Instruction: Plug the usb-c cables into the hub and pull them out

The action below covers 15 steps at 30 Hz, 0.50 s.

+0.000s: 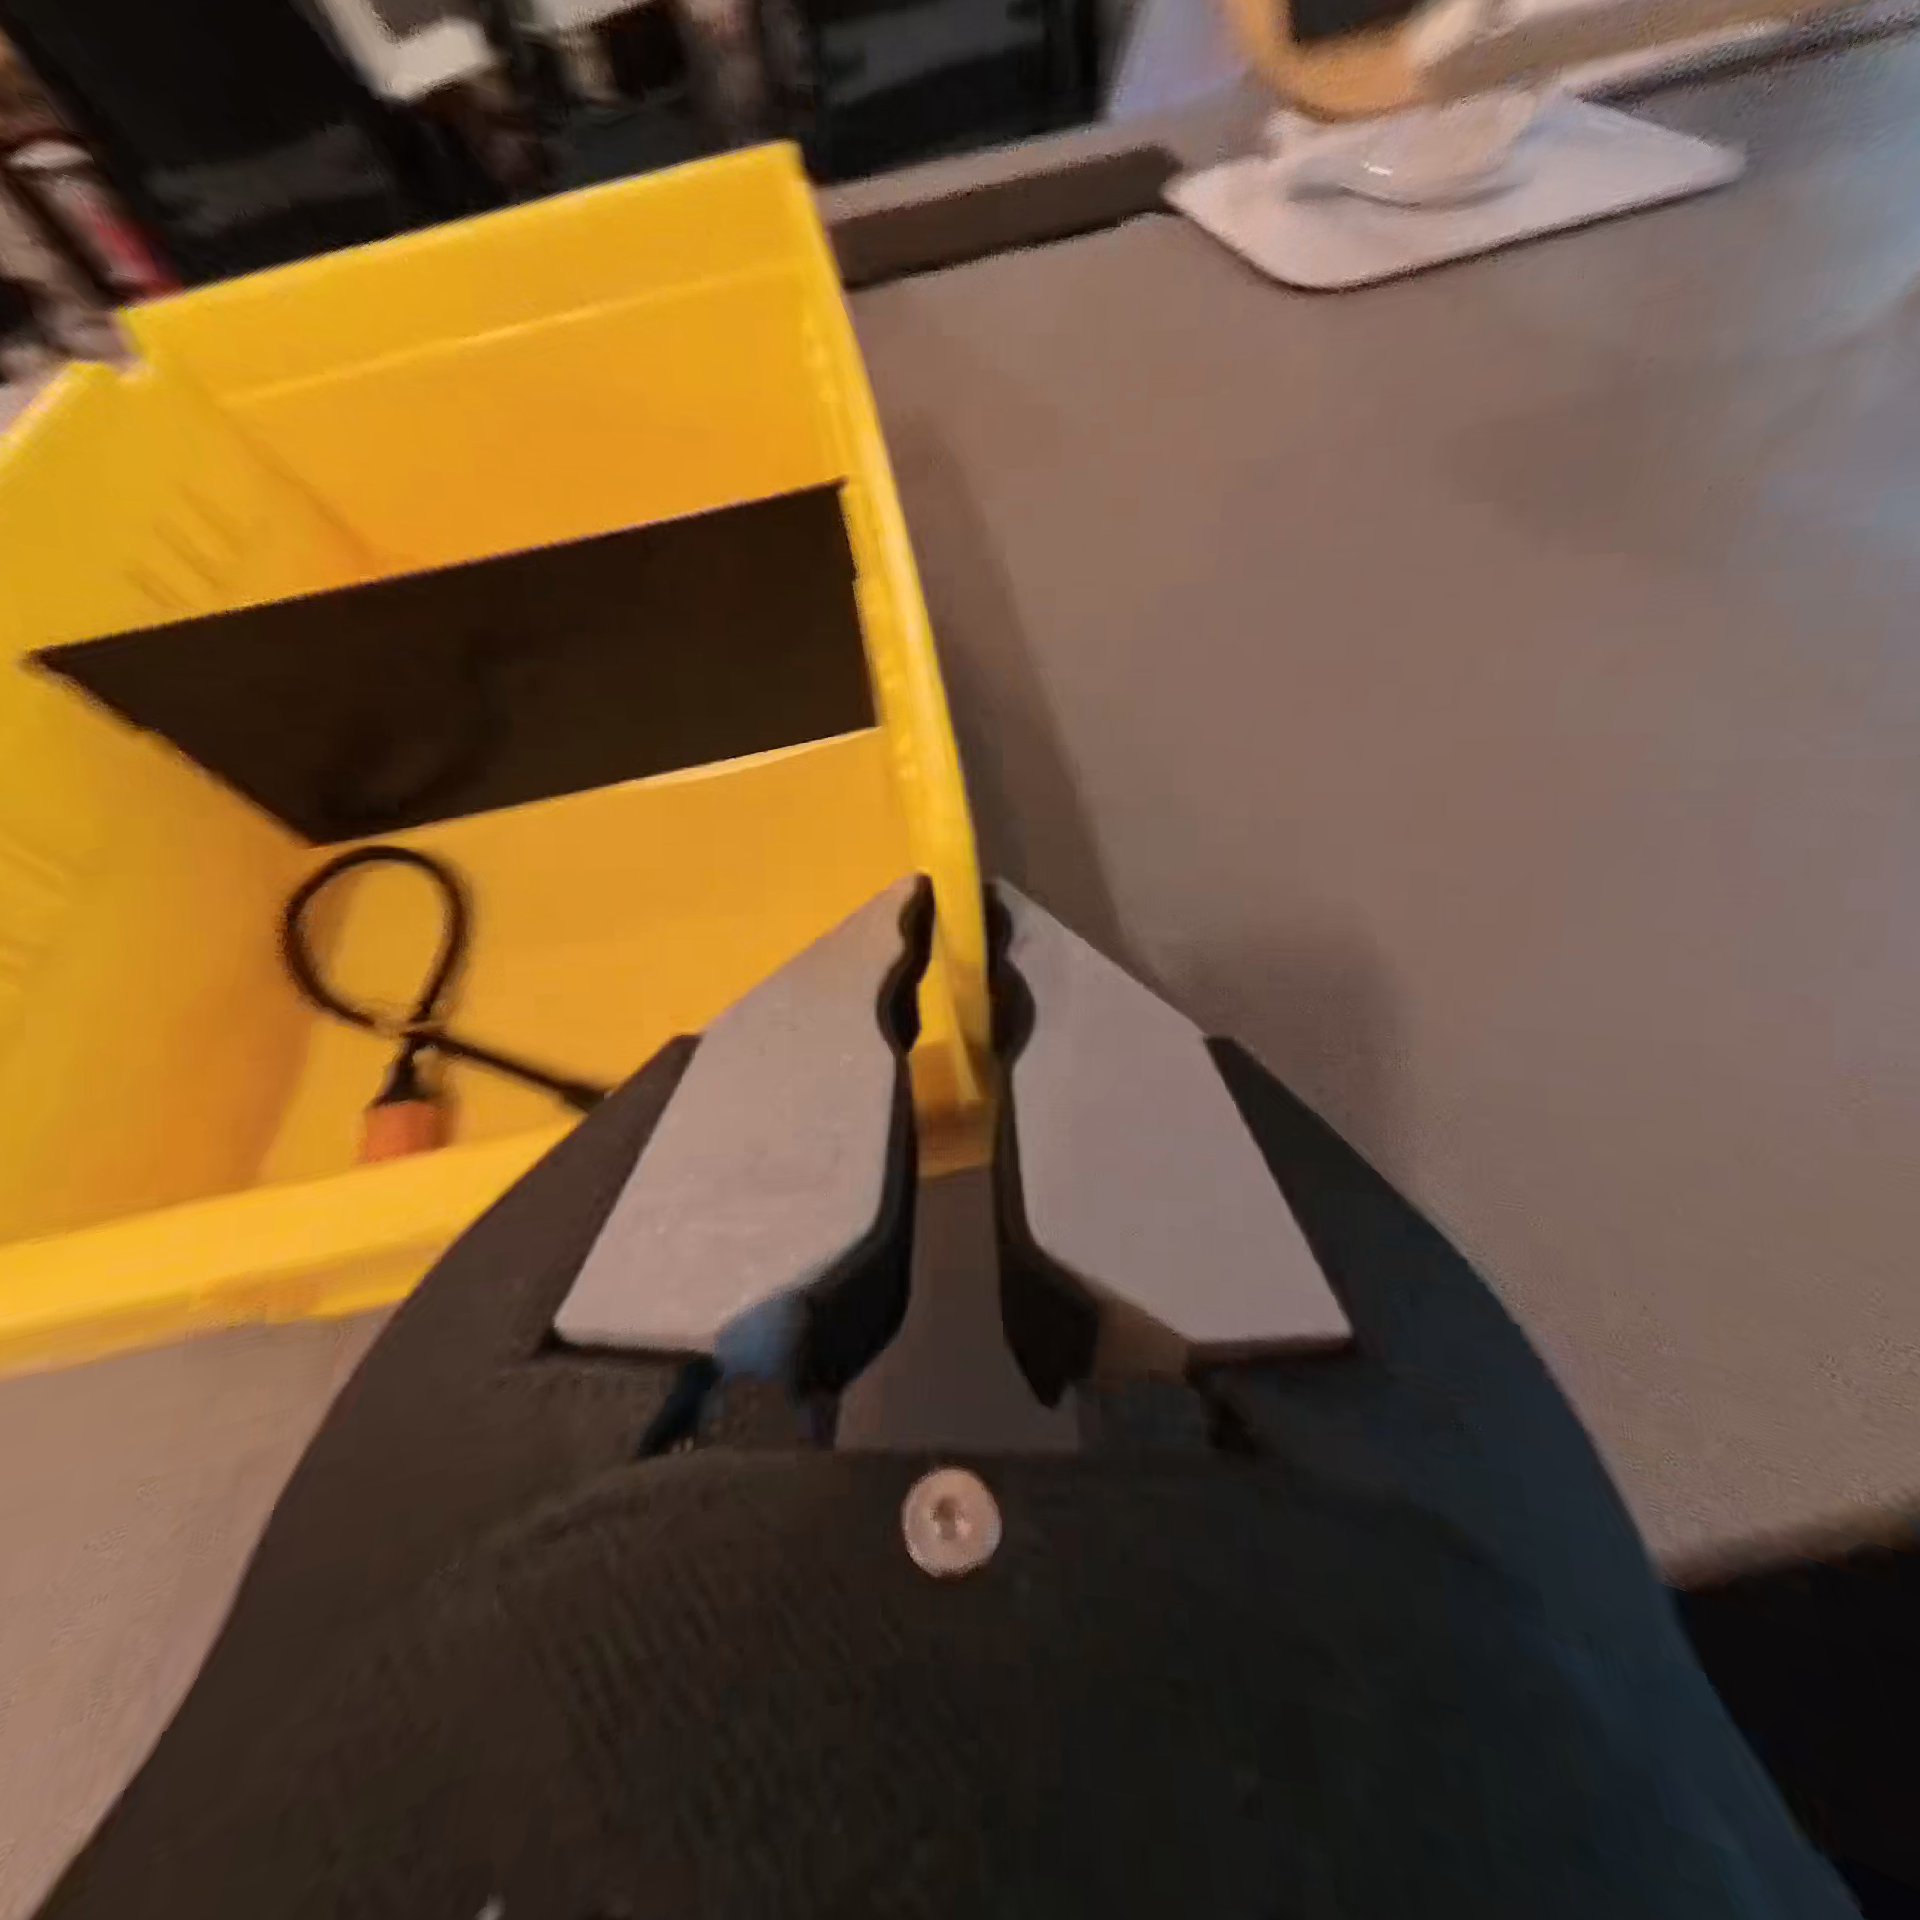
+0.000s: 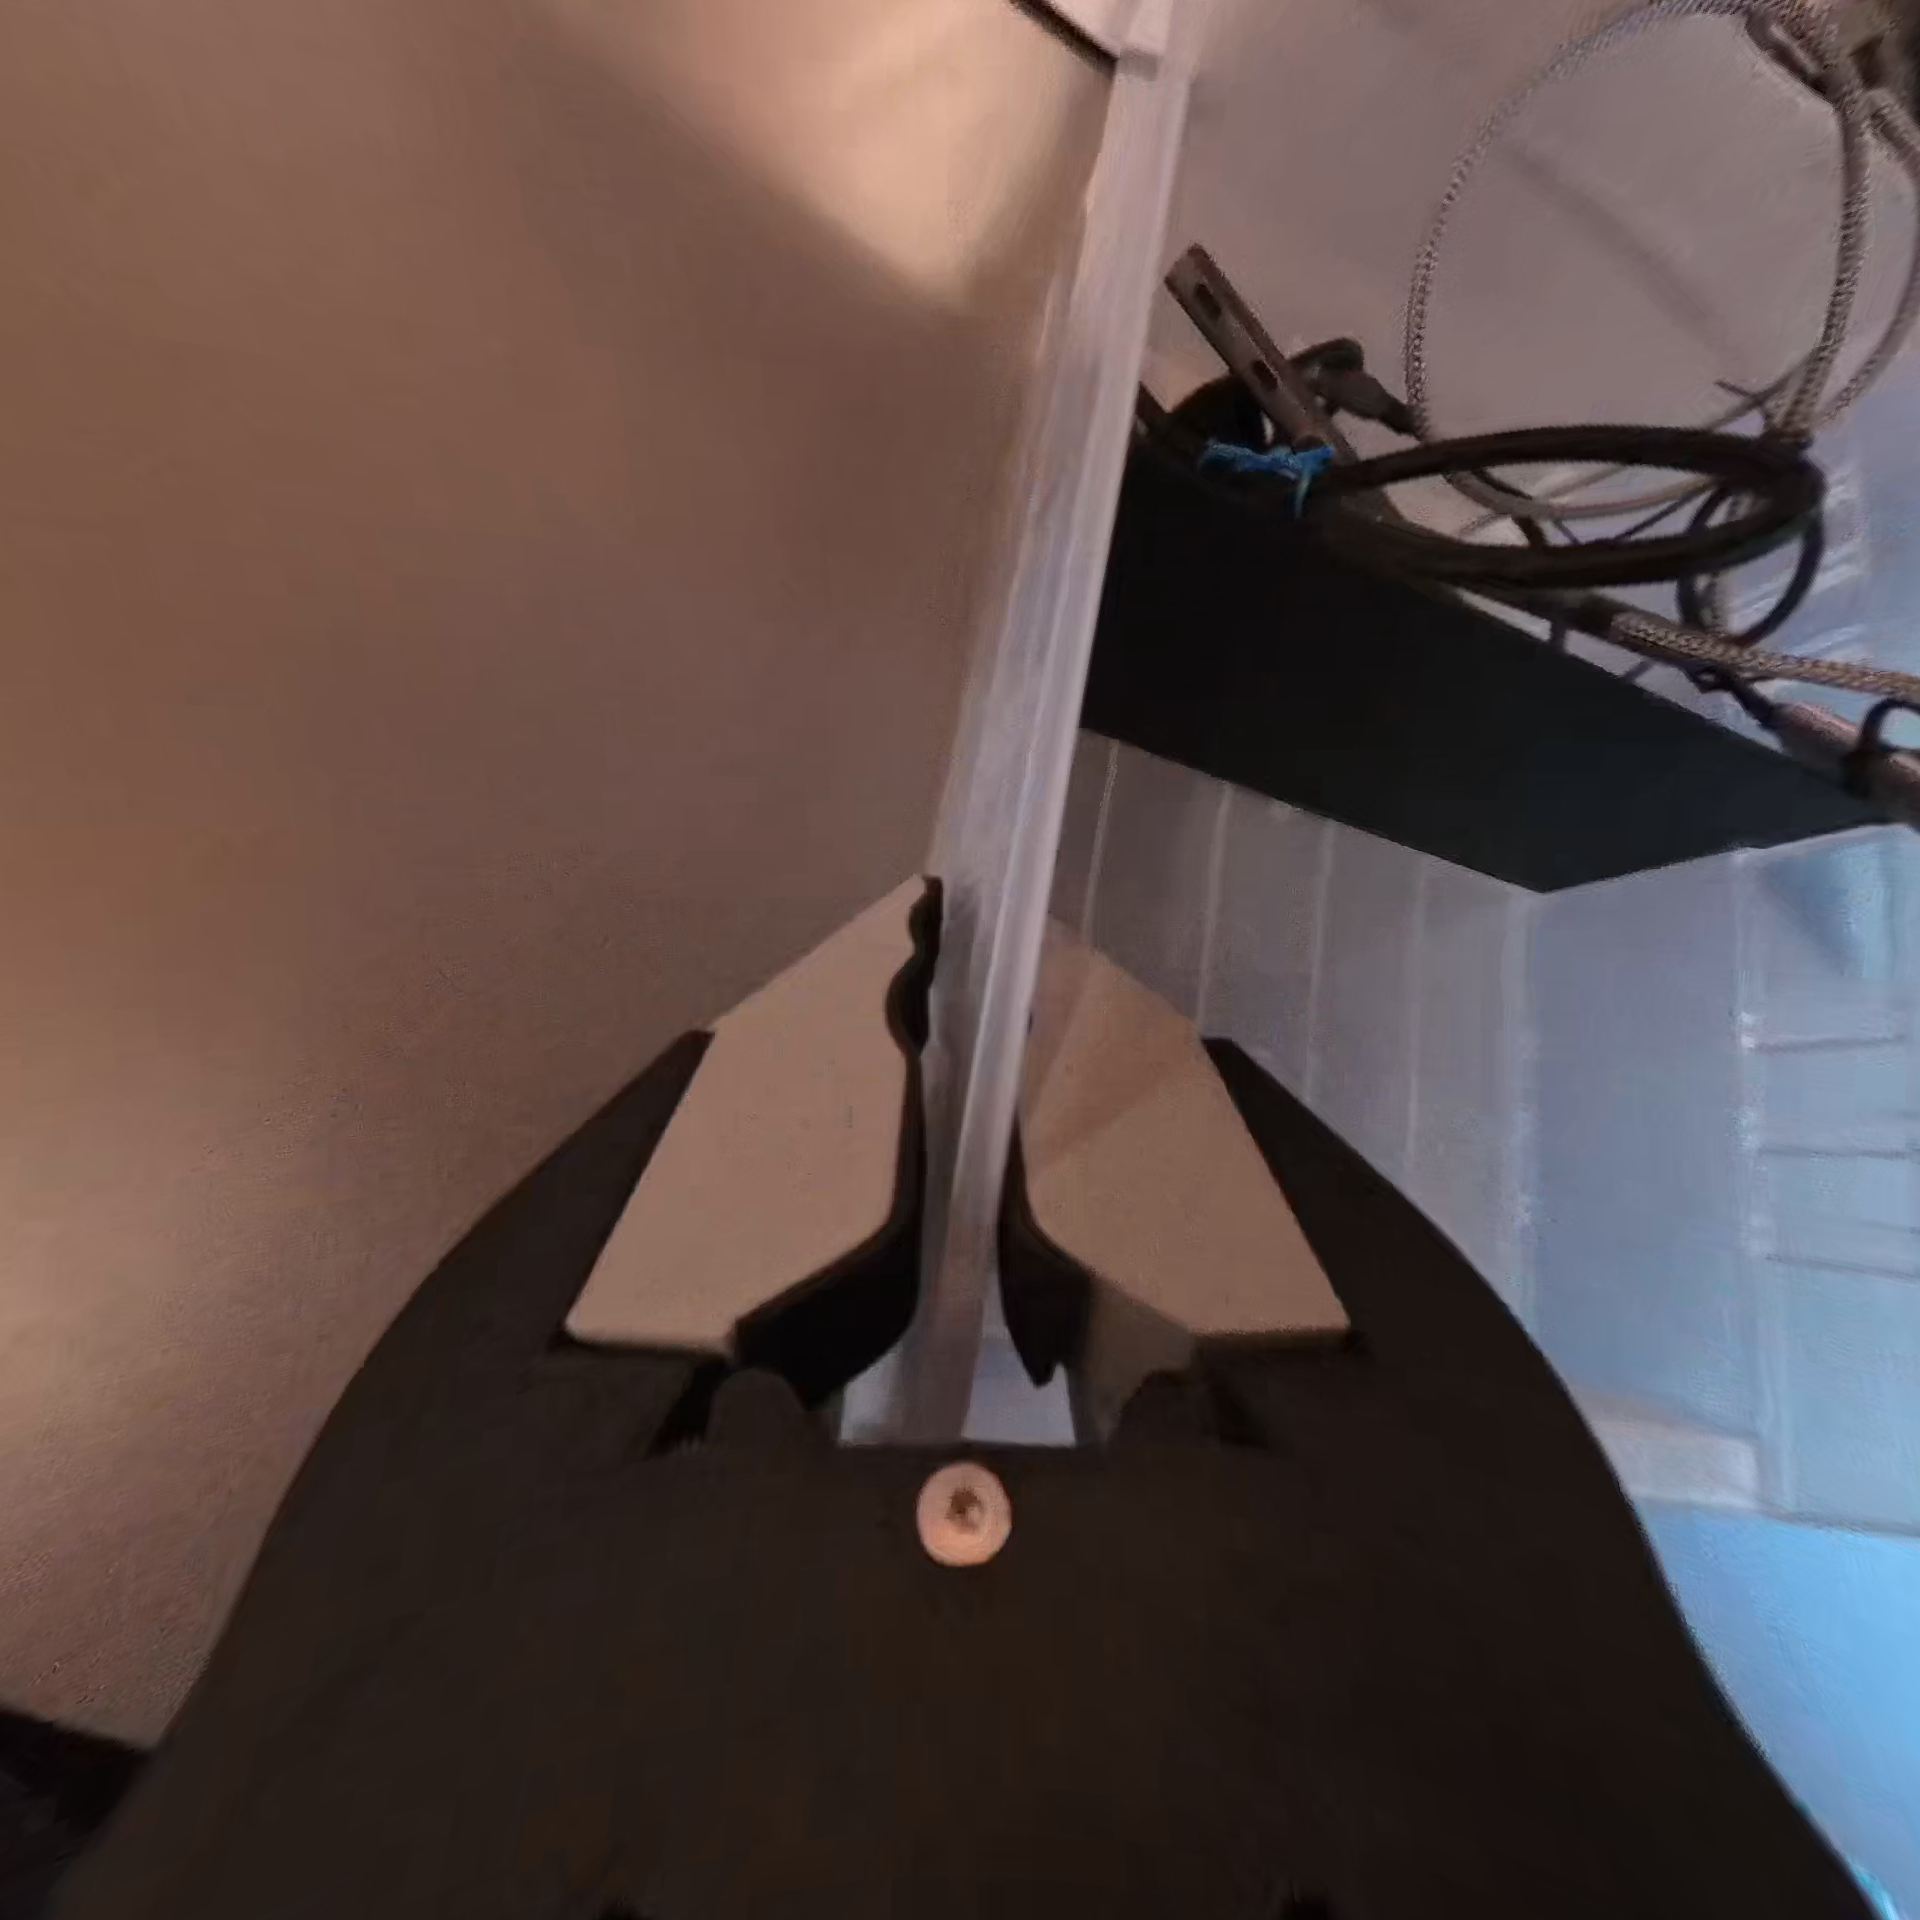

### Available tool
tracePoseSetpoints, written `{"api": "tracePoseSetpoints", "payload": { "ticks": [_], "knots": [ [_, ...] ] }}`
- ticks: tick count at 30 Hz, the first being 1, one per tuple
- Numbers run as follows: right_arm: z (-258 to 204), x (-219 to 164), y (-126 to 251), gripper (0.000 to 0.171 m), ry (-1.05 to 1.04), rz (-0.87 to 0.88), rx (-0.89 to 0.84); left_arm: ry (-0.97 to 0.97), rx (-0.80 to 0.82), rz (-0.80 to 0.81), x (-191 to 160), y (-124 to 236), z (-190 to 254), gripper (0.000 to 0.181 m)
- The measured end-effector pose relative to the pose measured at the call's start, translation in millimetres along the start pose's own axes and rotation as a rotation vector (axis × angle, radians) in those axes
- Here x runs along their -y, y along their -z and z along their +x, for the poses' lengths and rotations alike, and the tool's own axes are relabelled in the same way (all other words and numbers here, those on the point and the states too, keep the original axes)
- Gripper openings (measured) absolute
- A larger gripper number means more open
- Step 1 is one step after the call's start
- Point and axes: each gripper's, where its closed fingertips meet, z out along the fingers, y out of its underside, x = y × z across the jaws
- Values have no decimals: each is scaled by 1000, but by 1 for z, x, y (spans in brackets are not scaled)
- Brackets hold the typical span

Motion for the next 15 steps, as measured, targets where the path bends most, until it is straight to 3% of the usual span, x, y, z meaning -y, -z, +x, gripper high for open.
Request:
{"api": "tracePoseSetpoints", "payload": {
  "ticks": [2, 6, 11, 15],
  "knots": [
    [-12, 7, -2, 5, -22, -36, -27, -99, 114, -6, 5, -5, -16, 2],
    [-86, 41, -4, 18, -40, -25, 38, -28, 87, 188, 56, 24, -18, 3],
    [-223, 118, -17, 37, -59, 65, 202, 12, 49, 417, 146, 74, -9, 4],
    [-341, 186, -13, 68, -64, 199, 415, -58, 44, 557, 220, 110, 13, 4]
  ]
}}
